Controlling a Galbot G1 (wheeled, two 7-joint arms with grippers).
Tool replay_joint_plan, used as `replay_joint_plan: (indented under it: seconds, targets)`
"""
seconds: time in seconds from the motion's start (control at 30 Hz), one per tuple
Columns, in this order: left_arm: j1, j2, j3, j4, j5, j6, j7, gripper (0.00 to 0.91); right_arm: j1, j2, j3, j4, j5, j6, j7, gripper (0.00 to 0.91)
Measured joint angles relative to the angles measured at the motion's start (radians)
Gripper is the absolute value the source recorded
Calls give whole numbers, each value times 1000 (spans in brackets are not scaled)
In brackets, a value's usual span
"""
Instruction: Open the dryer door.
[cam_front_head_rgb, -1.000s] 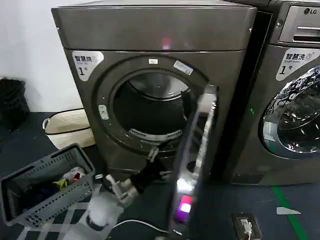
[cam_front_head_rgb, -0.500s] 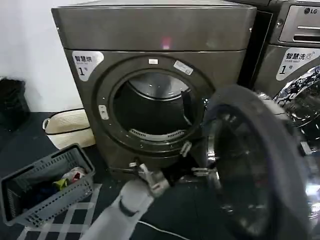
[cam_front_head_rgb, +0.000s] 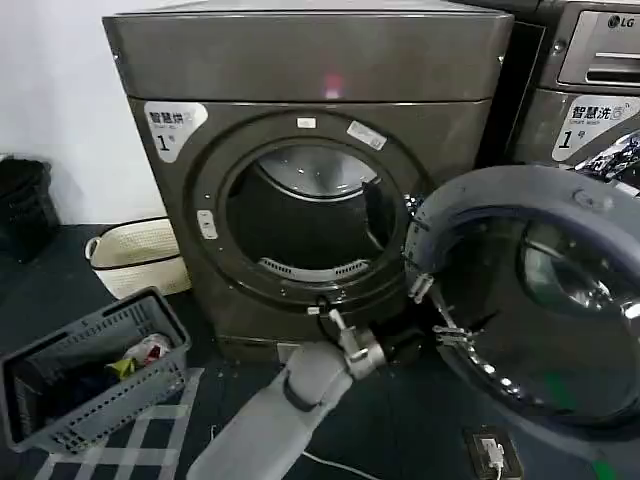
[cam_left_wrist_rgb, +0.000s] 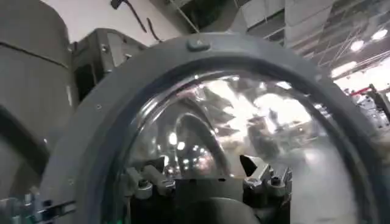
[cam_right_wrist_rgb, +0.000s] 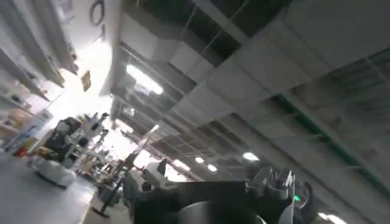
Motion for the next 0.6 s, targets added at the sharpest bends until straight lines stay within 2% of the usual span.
replay_joint_plan:
  seconds: [0.33, 0.6]
  targets:
    - [-33, -55, 27, 54, 3, 6, 6, 907, -20, -49, 42, -93, -39, 5, 8, 907]
    - [-44, -99, 41, 90, 11, 12, 6, 907, -33, -59, 69, -118, -40, 8, 4, 907]
